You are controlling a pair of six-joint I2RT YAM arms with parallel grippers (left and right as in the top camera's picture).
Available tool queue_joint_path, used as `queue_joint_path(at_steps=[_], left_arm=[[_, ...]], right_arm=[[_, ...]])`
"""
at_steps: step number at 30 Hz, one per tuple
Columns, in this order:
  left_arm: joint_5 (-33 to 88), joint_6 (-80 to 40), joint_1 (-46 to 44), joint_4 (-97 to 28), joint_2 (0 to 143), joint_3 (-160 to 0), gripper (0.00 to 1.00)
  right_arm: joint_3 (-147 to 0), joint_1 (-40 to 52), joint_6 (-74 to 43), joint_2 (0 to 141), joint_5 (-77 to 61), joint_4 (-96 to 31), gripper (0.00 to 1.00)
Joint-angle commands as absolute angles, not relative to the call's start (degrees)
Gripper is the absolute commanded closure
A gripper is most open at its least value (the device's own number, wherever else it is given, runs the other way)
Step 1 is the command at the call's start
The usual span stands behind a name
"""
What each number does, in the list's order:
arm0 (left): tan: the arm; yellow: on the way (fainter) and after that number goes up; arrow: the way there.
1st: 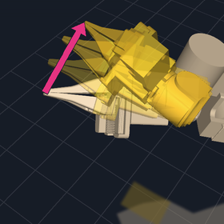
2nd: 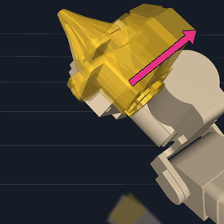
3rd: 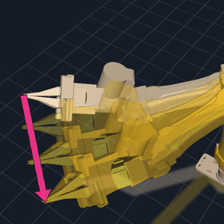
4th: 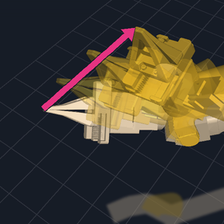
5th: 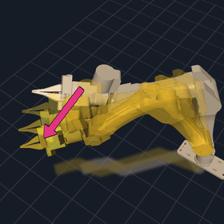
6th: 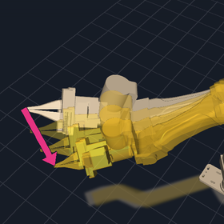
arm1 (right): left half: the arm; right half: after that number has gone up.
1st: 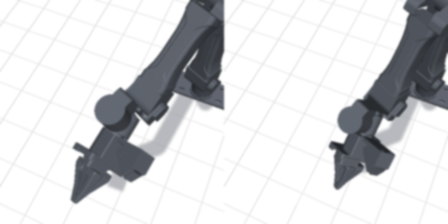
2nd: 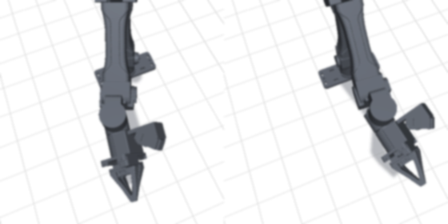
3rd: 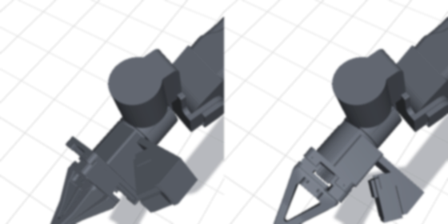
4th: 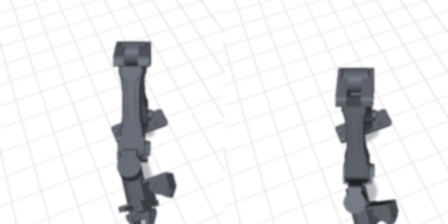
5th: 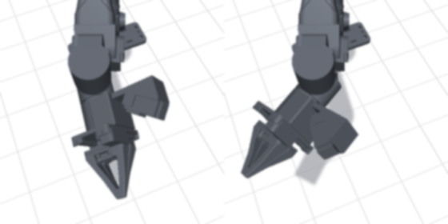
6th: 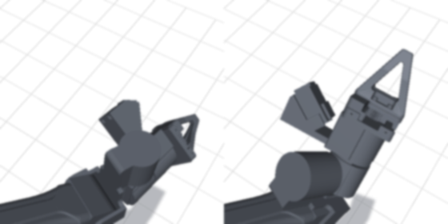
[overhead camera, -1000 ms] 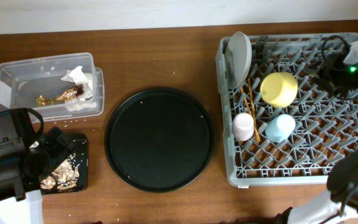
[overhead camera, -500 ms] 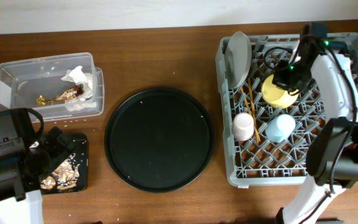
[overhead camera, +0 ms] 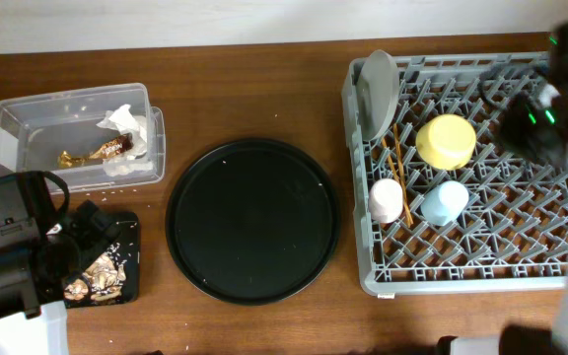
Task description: Sort waste into correct bins and load items into the dishwasher rack
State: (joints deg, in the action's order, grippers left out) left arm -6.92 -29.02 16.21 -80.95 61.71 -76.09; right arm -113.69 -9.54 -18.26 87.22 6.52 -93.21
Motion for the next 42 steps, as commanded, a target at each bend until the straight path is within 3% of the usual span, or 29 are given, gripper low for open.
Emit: queue_joint_path(at_steps=[1, 2, 3, 4, 17, 25, 28, 30, 32, 37, 42], left_arm=[[-6.9, -29.3, 16.4, -80.9, 61.5, -77.0, 0.01], [-6.9, -29.3, 16.4, -80.9, 61.5, -77.0, 0.01], [-6.9, -29.3, 16.4, -80.9, 61.5, -77.0, 0.01], [-6.9, -29.3, 16.4, -80.9, 61.5, -77.0, 0.01], [-6.9, -29.3, 16.4, -80.9, 61.5, -77.0, 0.01], [-6.9, -29.3, 16.4, -80.9, 61.5, -77.0, 0.01], [-6.9, -29.3, 16.4, -80.9, 61.5, -77.0, 0.01], [-6.9, -29.3, 16.4, -80.9, 61.5, -77.0, 0.01], [-6.9, -29.3, 16.4, -80.9, 61.5, -77.0, 0.01], [-6.9, -29.3, 16.4, -80.9, 61.5, -77.0, 0.01], [-6.9, -29.3, 16.4, -80.9, 61.5, -77.0, 0.01]], right_arm=[[-112.2, -9.3, -18.6, 73.5, 3.6, -97.3, 0.96], [-109.0, -9.3, -18.7, 68.4, 3.4, -96.9, 0.92], [-105.8, -9.3, -19.0, 64.1, 3.4, -96.9, 0.66], [-101.4, -9.3, -21.6, 59.4, 3.1, -96.9, 0.01], [-96.6, -9.4, -22.4, 56.4, -1.1, -97.1, 0.01], [-94.9, -8.0, -22.4, 38.5, 0.5, -94.1, 0.01], [-77.2, -1.4, -22.4, 25.8, -1.1, -76.2, 0.01], [-56.0, 3.6, -22.4, 13.9, -2.8, -59.8, 0.01], [-43.5, 4.7, -23.5, 7.2, -3.5, -57.3, 0.01], [-15.9, 4.8, -19.8, 0.3, -3.3, -23.9, 0.01], [-3.2, 4.8, -19.7, 0.2, -2.3, -1.0, 0.01]])
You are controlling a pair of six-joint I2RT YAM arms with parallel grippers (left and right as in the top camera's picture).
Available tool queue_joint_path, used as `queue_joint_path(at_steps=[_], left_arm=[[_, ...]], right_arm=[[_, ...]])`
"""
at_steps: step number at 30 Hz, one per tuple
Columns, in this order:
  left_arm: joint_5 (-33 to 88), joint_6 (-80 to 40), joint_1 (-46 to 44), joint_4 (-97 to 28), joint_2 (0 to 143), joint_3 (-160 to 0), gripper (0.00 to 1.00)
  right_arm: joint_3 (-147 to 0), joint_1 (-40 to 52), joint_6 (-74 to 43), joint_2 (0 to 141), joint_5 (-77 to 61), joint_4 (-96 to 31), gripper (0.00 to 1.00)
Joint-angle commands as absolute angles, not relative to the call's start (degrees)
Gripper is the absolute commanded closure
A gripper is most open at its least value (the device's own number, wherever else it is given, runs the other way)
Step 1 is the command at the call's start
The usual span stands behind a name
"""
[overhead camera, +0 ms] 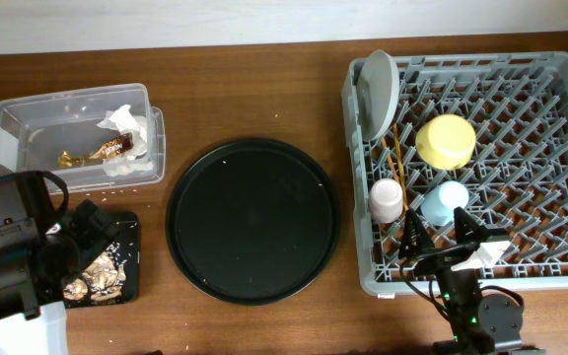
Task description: Sort waste into correct bins and load items into the dishwasher rack
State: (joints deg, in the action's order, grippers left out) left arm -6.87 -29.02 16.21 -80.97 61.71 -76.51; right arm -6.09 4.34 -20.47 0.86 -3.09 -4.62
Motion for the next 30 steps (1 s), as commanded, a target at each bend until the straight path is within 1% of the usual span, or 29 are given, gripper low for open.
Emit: queue_joint_path(at_steps=[1, 4, 6, 7, 12, 14, 30], left_arm=[[-6.9, -29.3, 16.4, -80.9, 61.5, -77.0, 0.01], [-6.9, -29.3, 16.4, -80.9, 61.5, -77.0, 0.01], [-6.9, -29.3, 16.4, -80.9, 61.5, -77.0, 0.01], [-6.9, -29.3, 16.4, -80.9, 61.5, -77.0, 0.01], [-6.9, -29.3, 16.4, -80.9, 61.5, -77.0, 0.01], [-6.9, -29.3, 16.4, -80.9, 61.5, -77.0, 0.01], [-6.9, -29.3, 16.4, -80.9, 61.5, -77.0, 0.01]], right_arm=[[-0.7, 4.7, -18.9, 0.2, -2.4, 3.4, 0.01], [-0.3, 4.7, -10.1, 0.2, -2.4, 2.4, 0.01], [-0.3, 4.7, -2.9, 0.2, -2.2, -2.4, 0.01], [-0.3, 4.7, -2.3, 0.2, -1.2, -4.6, 0.01], [-0.3, 4.0, -1.7, 0.2, 0.0, -4.6, 0.01], [-0.3, 3.2, 2.9, 0.2, 0.4, -4.7, 0.01], [-0.3, 3.3, 3.0, 0.2, 0.2, -4.7, 0.01]])
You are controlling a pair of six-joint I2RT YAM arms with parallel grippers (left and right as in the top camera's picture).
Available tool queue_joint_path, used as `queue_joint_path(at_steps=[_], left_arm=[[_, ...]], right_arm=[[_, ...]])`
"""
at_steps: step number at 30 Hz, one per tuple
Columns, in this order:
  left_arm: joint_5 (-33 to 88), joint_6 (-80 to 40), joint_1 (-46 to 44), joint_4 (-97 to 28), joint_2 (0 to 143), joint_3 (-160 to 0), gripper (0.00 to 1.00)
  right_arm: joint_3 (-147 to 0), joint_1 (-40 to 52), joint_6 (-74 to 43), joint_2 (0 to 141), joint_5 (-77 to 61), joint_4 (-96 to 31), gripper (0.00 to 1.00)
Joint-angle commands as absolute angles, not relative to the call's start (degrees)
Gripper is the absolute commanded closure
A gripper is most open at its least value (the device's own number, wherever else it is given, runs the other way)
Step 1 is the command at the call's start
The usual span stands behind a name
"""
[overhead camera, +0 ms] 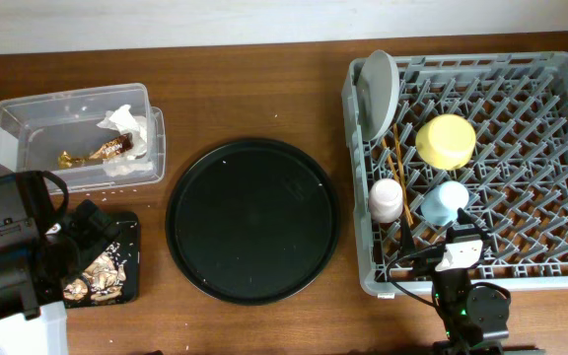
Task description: Sort waste into correct bins and load items into the dishwasher rack
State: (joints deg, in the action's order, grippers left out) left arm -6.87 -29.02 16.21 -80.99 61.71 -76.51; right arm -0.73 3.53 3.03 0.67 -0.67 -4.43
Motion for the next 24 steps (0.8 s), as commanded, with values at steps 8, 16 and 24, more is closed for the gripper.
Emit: queue_joint_path(at_steps=[8, 16, 24], left_arm=[[-8.3, -17.0, 3.4, -62.9, 50.3, -60.2, 0.01], [1.3, -12.3, -2.1, -6.8, 26.0, -6.9, 0.01], [1.1, -11.8, -2.1, -4.6, 6.4, -0.5, 0.01]], right_arm=[[-0.3, 3.3, 3.0, 0.2, 0.2, -4.7, 0.01], [-0.3, 3.3, 3.0, 0.2, 0.2, -4.7, 0.01], [-0.3, 3.3, 3.0, 0.2, 0.2, -4.7, 0.01]])
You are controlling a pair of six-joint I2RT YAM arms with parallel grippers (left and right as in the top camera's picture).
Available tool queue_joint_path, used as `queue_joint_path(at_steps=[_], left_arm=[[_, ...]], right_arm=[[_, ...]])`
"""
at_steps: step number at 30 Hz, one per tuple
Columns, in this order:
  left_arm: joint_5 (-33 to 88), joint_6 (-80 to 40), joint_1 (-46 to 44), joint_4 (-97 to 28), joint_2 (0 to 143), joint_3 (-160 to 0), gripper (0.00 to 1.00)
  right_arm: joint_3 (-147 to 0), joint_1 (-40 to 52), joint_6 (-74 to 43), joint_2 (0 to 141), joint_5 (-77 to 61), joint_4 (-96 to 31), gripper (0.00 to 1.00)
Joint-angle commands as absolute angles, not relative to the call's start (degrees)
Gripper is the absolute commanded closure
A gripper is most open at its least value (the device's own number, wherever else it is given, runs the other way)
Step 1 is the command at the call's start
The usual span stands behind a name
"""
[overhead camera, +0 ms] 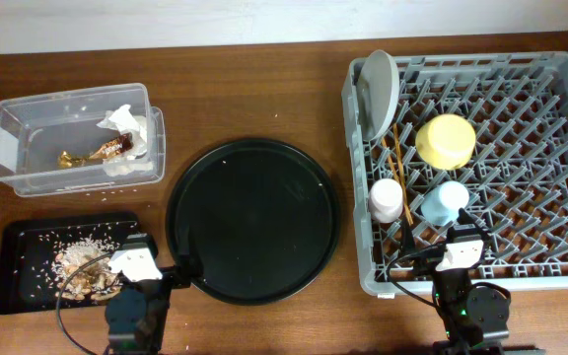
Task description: Sort waste into correct bins and load items into the dishwasher rack
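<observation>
A grey dishwasher rack (550, 148) on the right holds an upright grey plate (378, 91), a yellow bowl (446, 140), a white cup (387, 199), a blue cup (445, 202) and thin brown sticks (397, 158). A black round plate (252, 219) lies bare at the centre. The clear bin (18, 173) at the back left holds wrappers and tissue. Food scraps lie on a black tray (18, 286) at the front left. My left gripper (138, 247) is folded low between tray and plate; its fingers are not distinct. My right gripper (467, 235) sits at the rack's front edge, narrow and empty.
Both arm bases stand at the table's front edge. Small crumbs dot the wood around the clear bin and the tray. The rack's right half has free slots.
My left arm has gone from the far left, where it covered part of the black tray, to the front edge beside the round plate. The whole tray shows now. The right arm has not moved.
At first my right arm reached over the rack's back right corner and my left arm hung over the black tray. Then the right arm was folded at the rack's front edge with fingers spread, then drawn together. Now the left arm is folded at the front too.
</observation>
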State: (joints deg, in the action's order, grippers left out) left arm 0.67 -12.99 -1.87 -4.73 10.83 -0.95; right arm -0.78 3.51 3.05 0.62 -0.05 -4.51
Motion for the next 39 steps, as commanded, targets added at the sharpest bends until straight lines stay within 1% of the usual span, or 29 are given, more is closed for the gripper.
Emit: queue_joint_path(at_steps=[1, 2, 5, 7, 16, 18, 19, 39], left_arm=[[1.1, -11.8, -2.1, -4.6, 2.8, -0.5, 0.01], [1.1, -11.8, -2.1, -4.0, 0.1, -0.5, 0.01], [1.3, -6.5, -2.1, 0.4, 0.3, -0.5, 0.01], [1.2, -3.1, -2.1, -4.8, 0.3, -0.5, 0.01], [0.0, -1.6, -2.0, -4.8, 0.3, -0.5, 0.01], [0.0, 4.7, -2.0, -4.8, 0.3, -0.5, 0.01], [0.1, 5.5, -2.0, -4.8, 0.3, -0.5, 0.01], [0.3, 5.5, -2.1, -4.8, 0.3, -0.5, 0.01]], right_arm=[[-0.3, 3.3, 3.0, 0.2, 0.2, -4.7, 0.01], [-0.3, 3.3, 3.0, 0.2, 0.2, -4.7, 0.01], [-0.3, 3.3, 3.0, 0.2, 0.2, -4.7, 0.01], [-0.3, 3.3, 3.0, 0.2, 0.2, -4.7, 0.01], [-0.3, 3.3, 3.0, 0.2, 0.2, -4.7, 0.01], [-0.3, 3.3, 3.0, 0.2, 0.2, -4.7, 0.01], [-0.3, 3.3, 3.0, 0.2, 0.2, -4.7, 0.01], [-0.3, 3.3, 3.0, 0.2, 0.2, -4.7, 0.01]])
